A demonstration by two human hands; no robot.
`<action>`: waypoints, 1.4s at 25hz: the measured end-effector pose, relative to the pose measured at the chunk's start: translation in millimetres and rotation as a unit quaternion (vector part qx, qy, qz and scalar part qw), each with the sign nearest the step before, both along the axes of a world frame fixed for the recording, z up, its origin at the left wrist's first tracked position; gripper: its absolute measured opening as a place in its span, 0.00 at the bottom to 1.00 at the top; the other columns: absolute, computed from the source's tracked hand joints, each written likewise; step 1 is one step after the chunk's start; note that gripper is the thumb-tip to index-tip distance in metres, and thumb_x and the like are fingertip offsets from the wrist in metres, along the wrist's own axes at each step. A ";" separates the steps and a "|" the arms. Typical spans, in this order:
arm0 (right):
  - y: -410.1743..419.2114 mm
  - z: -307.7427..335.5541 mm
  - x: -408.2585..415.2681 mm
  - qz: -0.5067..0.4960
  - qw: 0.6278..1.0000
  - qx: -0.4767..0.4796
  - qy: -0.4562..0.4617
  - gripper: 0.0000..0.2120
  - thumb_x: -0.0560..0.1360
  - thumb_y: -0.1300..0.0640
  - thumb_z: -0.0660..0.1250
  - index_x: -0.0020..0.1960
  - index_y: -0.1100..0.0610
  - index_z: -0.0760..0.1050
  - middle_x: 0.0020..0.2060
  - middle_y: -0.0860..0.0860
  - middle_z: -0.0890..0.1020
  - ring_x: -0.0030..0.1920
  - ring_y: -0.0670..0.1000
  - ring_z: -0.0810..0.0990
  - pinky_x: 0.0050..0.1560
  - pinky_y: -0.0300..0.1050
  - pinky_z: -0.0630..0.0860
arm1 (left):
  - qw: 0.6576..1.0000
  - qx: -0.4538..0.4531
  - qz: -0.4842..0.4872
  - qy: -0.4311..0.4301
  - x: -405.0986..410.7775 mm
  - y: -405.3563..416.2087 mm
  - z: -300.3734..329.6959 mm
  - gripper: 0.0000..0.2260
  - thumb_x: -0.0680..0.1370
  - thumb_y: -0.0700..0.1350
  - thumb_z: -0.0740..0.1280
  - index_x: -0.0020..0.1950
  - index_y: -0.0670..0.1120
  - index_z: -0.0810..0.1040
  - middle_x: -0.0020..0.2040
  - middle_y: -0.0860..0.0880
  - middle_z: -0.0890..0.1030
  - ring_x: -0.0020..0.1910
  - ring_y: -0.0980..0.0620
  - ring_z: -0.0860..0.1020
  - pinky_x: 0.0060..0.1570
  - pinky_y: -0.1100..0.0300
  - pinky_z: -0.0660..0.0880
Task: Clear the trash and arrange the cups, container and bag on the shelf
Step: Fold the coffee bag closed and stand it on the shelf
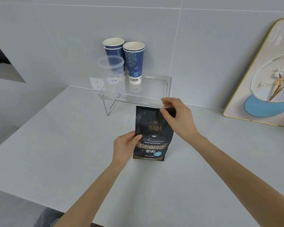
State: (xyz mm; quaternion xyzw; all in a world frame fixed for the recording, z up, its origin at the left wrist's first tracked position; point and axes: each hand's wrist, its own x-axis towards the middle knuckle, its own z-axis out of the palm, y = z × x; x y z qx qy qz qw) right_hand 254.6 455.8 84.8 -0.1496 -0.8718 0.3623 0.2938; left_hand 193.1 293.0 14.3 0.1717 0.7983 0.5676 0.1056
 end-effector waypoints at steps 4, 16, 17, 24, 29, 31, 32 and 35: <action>-2.0 -35.0 16.1 -0.032 0.983 -0.168 -0.059 0.18 0.73 0.55 0.66 0.61 0.58 0.68 0.55 0.52 0.76 0.51 0.47 0.74 0.46 0.33 0.72 | 1.000 -0.003 0.005 -0.002 -3.2 -2.1 -2.6 0.07 0.75 0.42 0.64 0.47 0.42 0.81 0.42 0.51 0.81 0.36 0.62 0.77 0.31 0.78 0.70; -1.7 -48.1 20.9 -0.065 0.979 -0.171 -0.091 0.09 0.71 0.57 0.69 0.36 0.56 0.70 0.40 0.57 0.82 0.39 0.51 0.77 0.35 0.26 0.72 | 0.999 -0.034 -0.031 -0.018 -16.3 4.8 12.5 0.10 0.75 0.45 0.63 0.46 0.39 0.80 0.48 0.41 0.84 0.46 0.44 0.80 0.52 0.46 0.77; -1.0 -43.6 18.7 -0.063 0.979 -0.170 -0.090 0.09 0.71 0.57 0.69 0.36 0.56 0.70 0.40 0.57 0.82 0.40 0.52 0.78 0.40 0.33 0.76 | 0.999 -0.031 -0.032 -0.018 -20.2 5.7 17.1 0.11 0.75 0.45 0.64 0.47 0.39 0.80 0.48 0.41 0.84 0.48 0.43 0.80 0.53 0.45 0.77; 14.6 9.7 -2.7 -0.020 0.973 -0.227 -0.034 0.08 0.71 0.59 0.69 0.34 0.56 0.74 0.32 0.51 0.79 0.37 0.51 0.79 0.48 0.50 0.81 | 0.999 0.030 -0.029 0.000 -51.8 16.0 76.0 0.08 0.73 0.43 0.67 0.48 0.41 0.82 0.43 0.48 0.82 0.36 0.59 0.80 0.38 0.66 0.78; 31.0 53.8 -25.6 -0.016 0.981 -0.194 0.005 0.10 0.72 0.58 0.68 0.33 0.54 0.72 0.33 0.49 0.79 0.35 0.44 0.79 0.34 0.32 0.80 | 0.997 0.046 -0.049 0.033 -76.2 34.4 124.6 0.09 0.73 0.43 0.66 0.51 0.41 0.80 0.46 0.49 0.81 0.43 0.51 0.79 0.42 0.62 0.77; 40.2 71.4 -37.8 -0.027 0.985 -0.171 0.018 0.06 0.72 0.58 0.67 0.37 0.57 0.73 0.35 0.50 0.79 0.36 0.46 0.79 0.38 0.38 0.81 | 0.995 0.052 -0.062 0.053 -89.1 45.3 143.2 0.09 0.74 0.42 0.66 0.51 0.41 0.80 0.48 0.46 0.82 0.45 0.49 0.79 0.44 0.59 0.78; 45.2 79.6 -44.8 -0.035 0.986 -0.159 0.023 0.06 0.72 0.57 0.67 0.39 0.58 0.74 0.36 0.51 0.79 0.37 0.48 0.79 0.39 0.40 0.80 | 0.994 0.055 -0.066 0.062 -95.9 51.3 151.1 0.09 0.74 0.42 0.65 0.52 0.40 0.80 0.50 0.44 0.82 0.47 0.47 0.80 0.47 0.55 0.79; 61.5 99.8 -68.5 -0.046 0.986 -0.155 0.034 0.06 0.73 0.57 0.66 0.41 0.58 0.72 0.39 0.51 0.79 0.41 0.51 0.78 0.40 0.41 0.79 | 0.993 0.052 -0.066 0.086 -118.9 71.7 169.6 0.10 0.74 0.42 0.65 0.51 0.39 0.79 0.52 0.42 0.82 0.51 0.43 0.80 0.53 0.46 0.78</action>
